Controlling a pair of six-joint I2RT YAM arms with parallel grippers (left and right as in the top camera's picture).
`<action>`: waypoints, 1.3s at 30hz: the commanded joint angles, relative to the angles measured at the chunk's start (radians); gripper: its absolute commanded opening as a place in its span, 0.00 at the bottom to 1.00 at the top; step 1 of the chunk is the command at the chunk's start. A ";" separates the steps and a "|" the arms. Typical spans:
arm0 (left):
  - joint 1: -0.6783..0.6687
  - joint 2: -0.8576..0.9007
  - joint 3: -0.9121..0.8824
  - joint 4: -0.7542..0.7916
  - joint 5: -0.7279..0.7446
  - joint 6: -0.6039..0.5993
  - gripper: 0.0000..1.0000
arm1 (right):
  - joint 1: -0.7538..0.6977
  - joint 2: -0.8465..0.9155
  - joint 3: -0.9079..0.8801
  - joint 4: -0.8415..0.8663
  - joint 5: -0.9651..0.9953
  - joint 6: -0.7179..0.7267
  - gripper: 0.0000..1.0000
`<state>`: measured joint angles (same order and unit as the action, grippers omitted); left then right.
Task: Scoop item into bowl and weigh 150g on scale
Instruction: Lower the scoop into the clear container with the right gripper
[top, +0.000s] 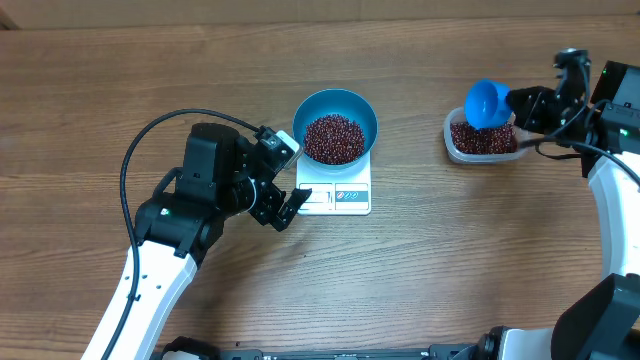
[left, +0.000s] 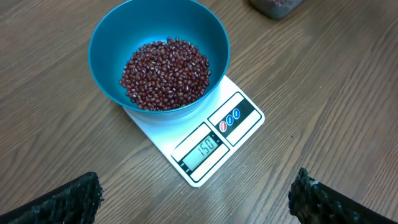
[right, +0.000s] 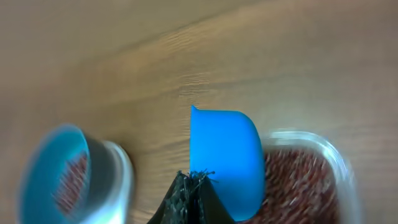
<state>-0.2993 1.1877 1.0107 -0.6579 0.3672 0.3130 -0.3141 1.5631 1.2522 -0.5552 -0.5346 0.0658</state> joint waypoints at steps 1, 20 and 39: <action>0.005 0.002 0.025 0.003 0.015 -0.014 1.00 | -0.001 -0.011 0.022 -0.011 0.122 0.454 0.04; 0.005 0.002 0.025 0.003 0.015 -0.014 0.99 | 0.000 0.025 0.016 -0.107 0.407 0.980 0.04; 0.005 0.002 0.025 0.003 0.015 -0.014 1.00 | 0.092 0.117 0.016 -0.013 0.344 0.974 0.04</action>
<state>-0.2993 1.1877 1.0107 -0.6579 0.3672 0.3126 -0.2546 1.6619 1.2533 -0.5880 -0.1837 1.0363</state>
